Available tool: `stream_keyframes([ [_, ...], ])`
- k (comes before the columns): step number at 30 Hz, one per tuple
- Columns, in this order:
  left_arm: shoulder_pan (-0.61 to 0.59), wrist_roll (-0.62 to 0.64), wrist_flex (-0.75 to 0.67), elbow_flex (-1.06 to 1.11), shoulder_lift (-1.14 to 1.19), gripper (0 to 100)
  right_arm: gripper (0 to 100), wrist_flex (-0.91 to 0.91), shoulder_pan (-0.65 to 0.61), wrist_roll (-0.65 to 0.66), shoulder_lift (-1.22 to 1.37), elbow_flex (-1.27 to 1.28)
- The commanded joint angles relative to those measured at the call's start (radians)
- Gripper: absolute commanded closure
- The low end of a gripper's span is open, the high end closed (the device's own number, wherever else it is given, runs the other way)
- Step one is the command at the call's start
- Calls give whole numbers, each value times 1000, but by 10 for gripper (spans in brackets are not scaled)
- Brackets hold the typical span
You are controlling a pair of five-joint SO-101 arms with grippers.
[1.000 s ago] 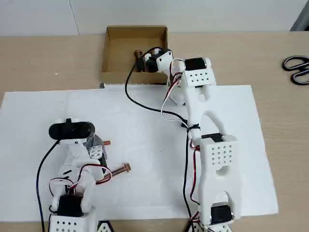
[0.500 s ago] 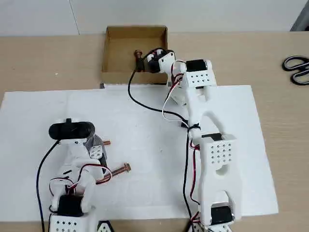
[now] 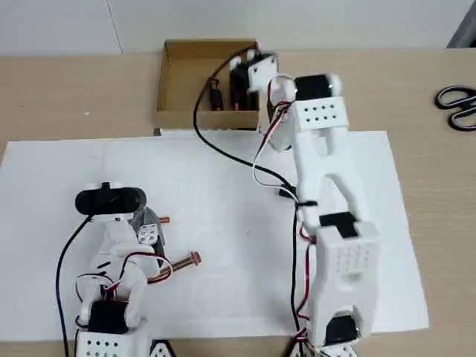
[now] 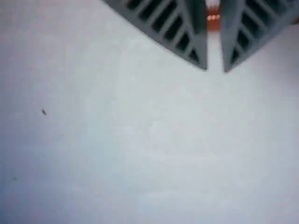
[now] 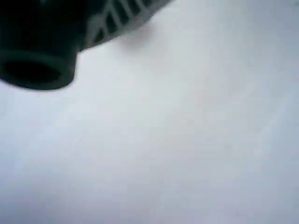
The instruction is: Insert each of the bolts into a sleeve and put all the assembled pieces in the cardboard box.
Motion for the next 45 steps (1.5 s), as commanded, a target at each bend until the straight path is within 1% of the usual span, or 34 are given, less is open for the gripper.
stream_keyframes([
  [1, -3, -6, -17, -5, -9, 994, 989, 101, -8, -58, -159, -2],
  [5, -2, -15, -25, -5, -9, 991, 996, 104, 28, -137, -243, 104],
  [6, 3, -34, -25, -7, -9, 984, 996, 104, 36, -149, -268, 149],
  [9, 5, -110, -11, -25, -5, 909, 996, 102, 77, -160, -348, 298],
  [10, -3, -129, 12, -50, -5, 893, 996, 102, 85, -160, -377, 350],
  [13, -3, -178, 109, -182, -3, 892, 996, 101, 124, -158, -470, 511],
  [16, 2, -198, 201, -321, -2, 889, 995, 97, 170, -153, -568, 664],
  [19, 5, -276, 262, -433, 12, 889, 995, 97, 225, -153, -657, 787],
  [21, 0, -324, 299, -507, 61, 891, 995, 97, 265, -152, -722, 865],
  [23, -2, -348, 347, -595, 146, 892, 995, 94, 306, -138, -792, 944],
  [25, -2, -359, 393, -694, 264, 892, 995, 74, 344, -86, -855, 1022],
  [31, -3, -400, 575, -1086, 710, 892, 995, 41, 467, 5, -1024, 1178],
  [33, -2, -408, 644, -1213, 867, 892, 995, 39, 501, 17, -1063, 1211],
  [38, 5, -499, 816, -1466, 1209, 893, 995, 39, 547, 17, -1147, 1284],
  [39, 5, -525, 852, -1497, 1269, 893, 995, 39, 553, 17, -1164, 1297],
  [41, 6, -562, 858, -1506, 1372, 893, 995, 39, 553, 15, -1193, 1316],
  [45, 8, -669, 858, -1452, 1484, 893, 995, 22, 553, 11, -1248, 1375],
])
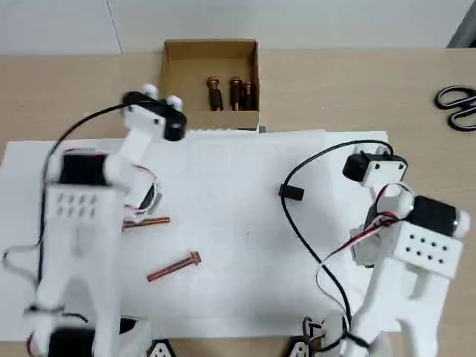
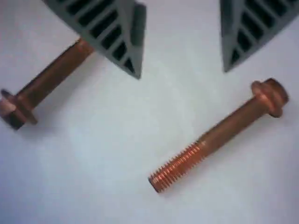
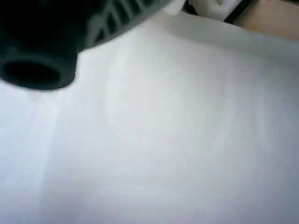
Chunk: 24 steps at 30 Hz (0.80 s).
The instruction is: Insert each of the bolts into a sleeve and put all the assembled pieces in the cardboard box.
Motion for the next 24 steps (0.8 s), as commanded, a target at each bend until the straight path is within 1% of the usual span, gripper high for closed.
stream_keyframes([
  [1, 20, -104, 29, 27, 80, 893, 995, -30, 12, 11, -68, 37],
  [4, 52, -184, 29, 108, 121, 893, 995, -41, 18, 12, -111, 54],
  [10, 91, -265, 28, 223, 132, 893, 995, -38, 30, 12, -134, 54],
  [15, 123, -302, 28, 288, 132, 893, 995, -41, 27, 12, -134, 54],
  [24, 238, -304, 26, 300, 132, 892, 995, -70, 24, 12, -134, 54],
])
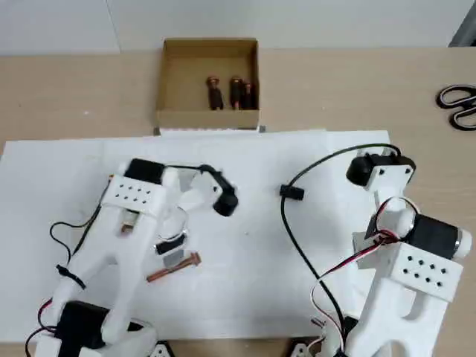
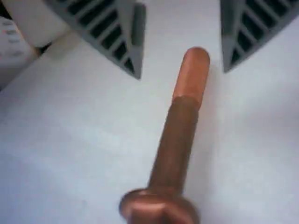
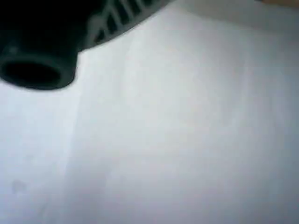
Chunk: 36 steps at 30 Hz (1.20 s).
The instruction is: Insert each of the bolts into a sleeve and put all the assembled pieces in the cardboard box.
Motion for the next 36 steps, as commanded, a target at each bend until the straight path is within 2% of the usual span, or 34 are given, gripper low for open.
stream_keyframes([
  [1, 43, -8, 25, -2, -3, 891, 995, -16, 5, 9, -19, 0],
  [13, 78, -8, -18, -2, 6, 888, 995, -15, 5, 8, -19, 0],
  [36, 78, -8, -239, 134, 8, 867, 995, -7, 5, 8, -19, 0],
])
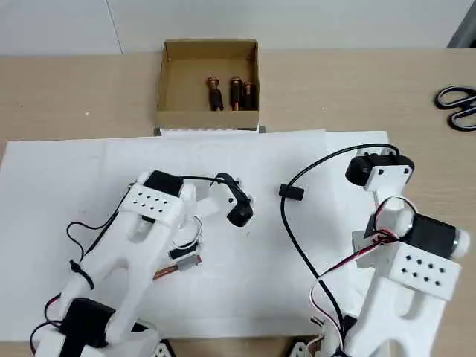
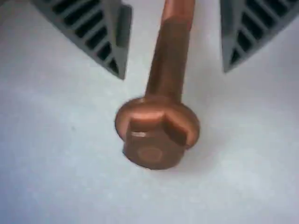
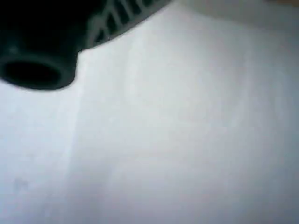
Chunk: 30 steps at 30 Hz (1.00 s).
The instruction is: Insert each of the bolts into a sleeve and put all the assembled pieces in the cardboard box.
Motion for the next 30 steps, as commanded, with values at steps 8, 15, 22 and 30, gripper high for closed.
stream_keyframes([
  [8, 2, -8, -115, 114, 0, 870, 995, -5, 5, 8, -19, 0],
  [15, -2, -8, -193, 189, 0, 870, 995, -4, 5, 8, -19, 0],
  [22, -3, -8, -215, 191, 0, 937, 995, -4, 5, 8, -19, 0],
  [30, -5, -6, -129, 139, -12, 994, 996, -2, 4, 5, -27, -6],
])
